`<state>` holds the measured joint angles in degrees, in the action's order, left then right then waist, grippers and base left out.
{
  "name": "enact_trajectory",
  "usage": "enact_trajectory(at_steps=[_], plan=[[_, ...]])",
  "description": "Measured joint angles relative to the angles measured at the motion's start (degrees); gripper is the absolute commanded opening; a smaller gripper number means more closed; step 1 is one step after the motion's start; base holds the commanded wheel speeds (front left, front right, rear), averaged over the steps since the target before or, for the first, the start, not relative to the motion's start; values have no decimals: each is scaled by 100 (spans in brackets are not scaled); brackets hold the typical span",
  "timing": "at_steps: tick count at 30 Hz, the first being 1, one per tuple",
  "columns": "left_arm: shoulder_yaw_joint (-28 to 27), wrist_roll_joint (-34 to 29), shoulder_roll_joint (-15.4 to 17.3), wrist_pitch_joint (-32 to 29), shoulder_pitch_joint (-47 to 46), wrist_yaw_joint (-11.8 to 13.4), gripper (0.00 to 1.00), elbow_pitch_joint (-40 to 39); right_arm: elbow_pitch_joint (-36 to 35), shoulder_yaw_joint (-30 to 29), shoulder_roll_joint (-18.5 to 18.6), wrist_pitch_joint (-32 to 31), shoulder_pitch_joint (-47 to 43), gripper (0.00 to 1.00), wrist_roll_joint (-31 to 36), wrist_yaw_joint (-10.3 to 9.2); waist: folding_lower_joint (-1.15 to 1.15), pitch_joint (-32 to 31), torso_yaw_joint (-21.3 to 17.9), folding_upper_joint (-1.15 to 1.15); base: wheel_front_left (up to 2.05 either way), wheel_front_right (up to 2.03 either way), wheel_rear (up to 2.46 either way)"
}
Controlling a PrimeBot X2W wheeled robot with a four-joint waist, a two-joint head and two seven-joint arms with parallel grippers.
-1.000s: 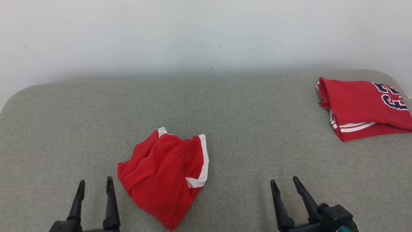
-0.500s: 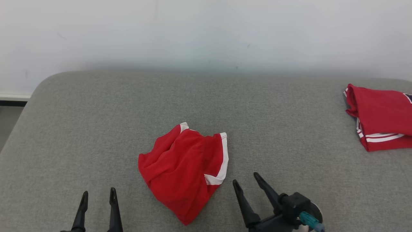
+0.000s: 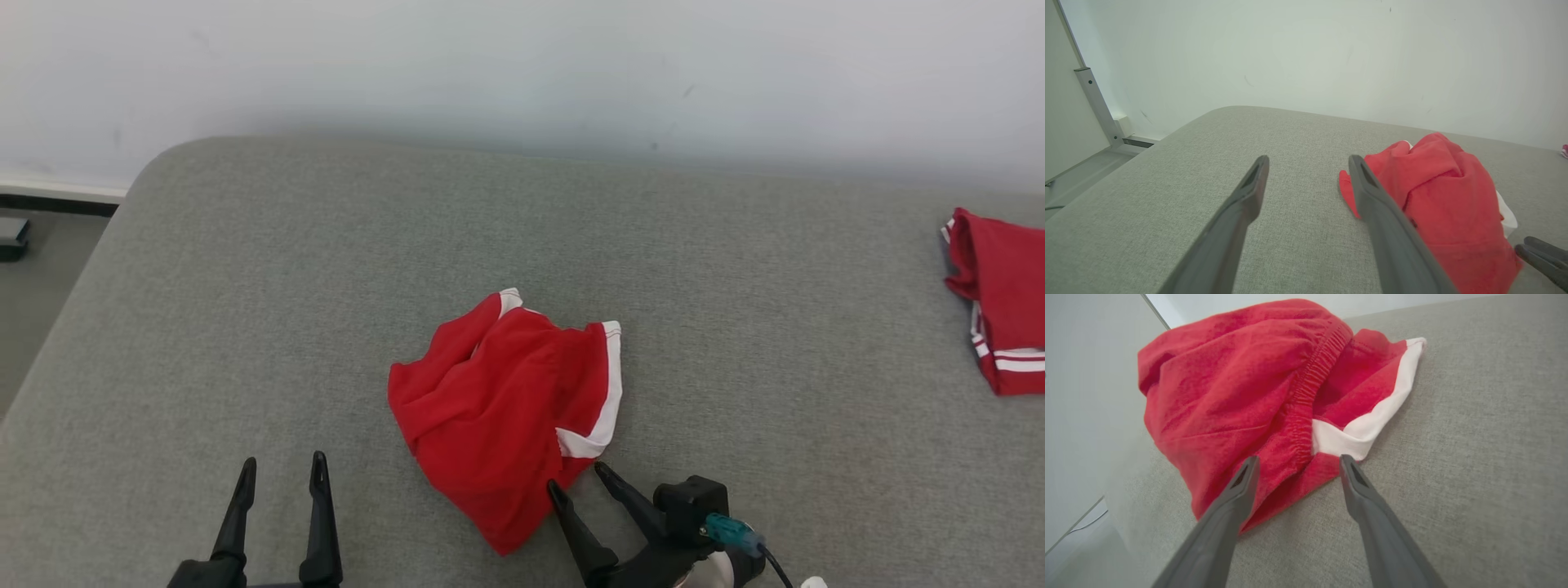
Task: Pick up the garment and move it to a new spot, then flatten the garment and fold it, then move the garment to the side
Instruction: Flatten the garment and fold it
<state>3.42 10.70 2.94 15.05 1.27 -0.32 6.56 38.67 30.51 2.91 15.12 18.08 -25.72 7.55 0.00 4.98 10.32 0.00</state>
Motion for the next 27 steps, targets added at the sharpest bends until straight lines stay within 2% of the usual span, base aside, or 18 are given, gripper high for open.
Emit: enact_trajectory(at_steps=[3, 4, 6, 7, 8, 9, 13, 15, 21, 27], plan=[[54, 8, -2, 0, -33, 5, 100, 12, 331, 246, 1, 0, 187, 100, -272, 0, 0, 43, 113, 0, 0, 0, 0], [62, 11, 0, 0, -34, 10, 100, 18, 421, 354, 2, 0, 234, 87, -385, 0, 0, 55, 150, 0, 0, 0, 0], [86, 25, 0, 0, -42, 27, 100, 22, 539, 493, -4, 0, 311, 46, -592, 0, 0, 77, 216, 0, 0, 0, 0], [92, 31, 0, 0, -46, 27, 100, 22, 600, 571, -2, 1, 355, 39, -688, 0, 0, 86, 245, 0, 0, 0, 0], [99, 32, -1, 0, -48, 27, 100, 22, 660, 647, 0, 1, 394, 8, -777, 0, 0, 94, 269, 0, 0, 0, 0], [111, 32, 0, 0, -52, 31, 100, 23, 716, 725, -2, 0, 440, 0, -909, 0, 0, 105, 306, 0, 0, 0, 0], [79, 34, -1, 0, -51, 68, 100, 11, 624, 514, 0, 0, 549, 0, -854, 0, 0, 104, 292, 0, 0, 0, 0], [36, 36, 0, 0, -35, 86, 100, 1, 479, 288, -3, -1, 536, 0, -588, 0, 0, 88, 245, 0, 0, 0, 0], [41, 136, 0, 0, 17, 90, 100, 2, -508, -923, 26, 1, 46, 0, 441, 0, 0, 12, 9, 0, 0, 0, 0], [196, 234, -2, 0, 42, 133, 100, 22, -1483, -2065, 186, -1, -788, 0, 1076, 0, 0, -58, -303, 0, 0, 0, 0]])
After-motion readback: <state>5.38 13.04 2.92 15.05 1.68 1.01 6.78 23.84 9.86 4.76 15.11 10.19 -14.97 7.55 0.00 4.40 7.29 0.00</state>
